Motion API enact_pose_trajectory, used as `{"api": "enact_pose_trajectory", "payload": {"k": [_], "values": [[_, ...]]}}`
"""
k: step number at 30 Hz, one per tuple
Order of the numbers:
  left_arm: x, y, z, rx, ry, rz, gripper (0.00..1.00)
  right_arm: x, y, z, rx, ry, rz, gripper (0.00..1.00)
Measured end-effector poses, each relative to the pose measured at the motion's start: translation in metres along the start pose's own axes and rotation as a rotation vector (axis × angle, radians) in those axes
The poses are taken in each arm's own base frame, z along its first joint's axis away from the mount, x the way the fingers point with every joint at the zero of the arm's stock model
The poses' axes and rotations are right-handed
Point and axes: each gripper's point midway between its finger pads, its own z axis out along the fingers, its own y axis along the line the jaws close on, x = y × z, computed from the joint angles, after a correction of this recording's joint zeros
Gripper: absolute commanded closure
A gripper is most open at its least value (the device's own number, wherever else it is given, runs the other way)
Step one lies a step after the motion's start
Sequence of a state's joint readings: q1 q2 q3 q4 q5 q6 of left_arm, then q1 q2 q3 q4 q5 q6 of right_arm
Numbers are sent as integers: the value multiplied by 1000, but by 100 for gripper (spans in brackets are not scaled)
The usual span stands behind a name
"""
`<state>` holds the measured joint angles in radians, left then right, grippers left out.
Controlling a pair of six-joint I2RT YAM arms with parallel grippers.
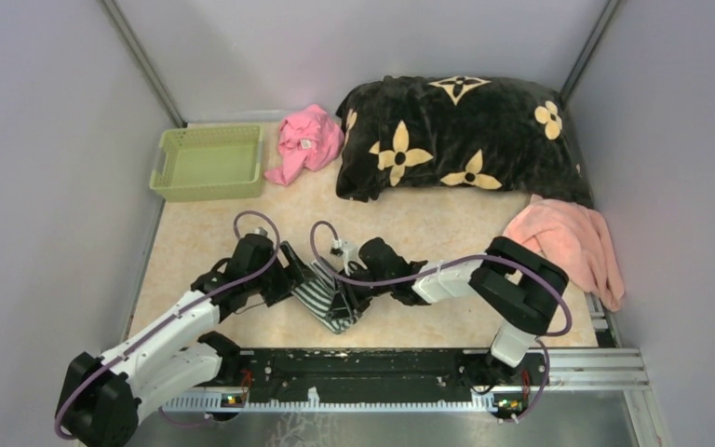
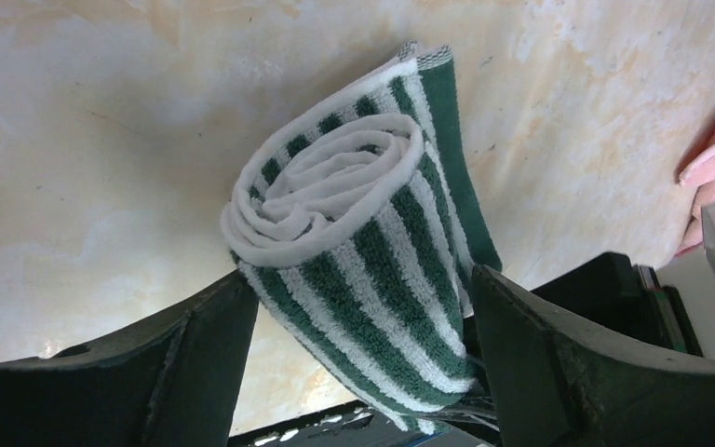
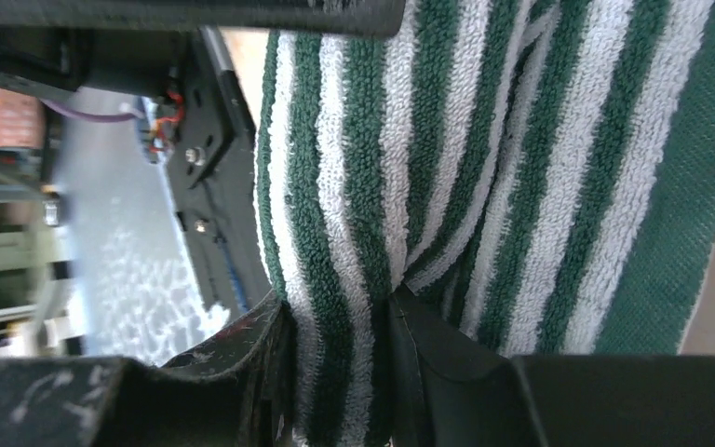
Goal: Roll the towels
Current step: Roll the towel at the center of the board.
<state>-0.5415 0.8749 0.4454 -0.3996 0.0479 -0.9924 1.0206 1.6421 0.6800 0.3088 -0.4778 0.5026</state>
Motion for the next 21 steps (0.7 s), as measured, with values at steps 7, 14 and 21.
{"api": "enact_pose_trajectory", "payload": {"k": [7,14,21], "values": [[15,18,23,-75,80,-9,22,2,1,6,-184,-9,182,100],[17,19,38,-88,97,-5,50,1,1,6,-201,-26,227,94],[17,17,42,-86,110,4,60,-2,0,2,-63,-28,188,52]]}}
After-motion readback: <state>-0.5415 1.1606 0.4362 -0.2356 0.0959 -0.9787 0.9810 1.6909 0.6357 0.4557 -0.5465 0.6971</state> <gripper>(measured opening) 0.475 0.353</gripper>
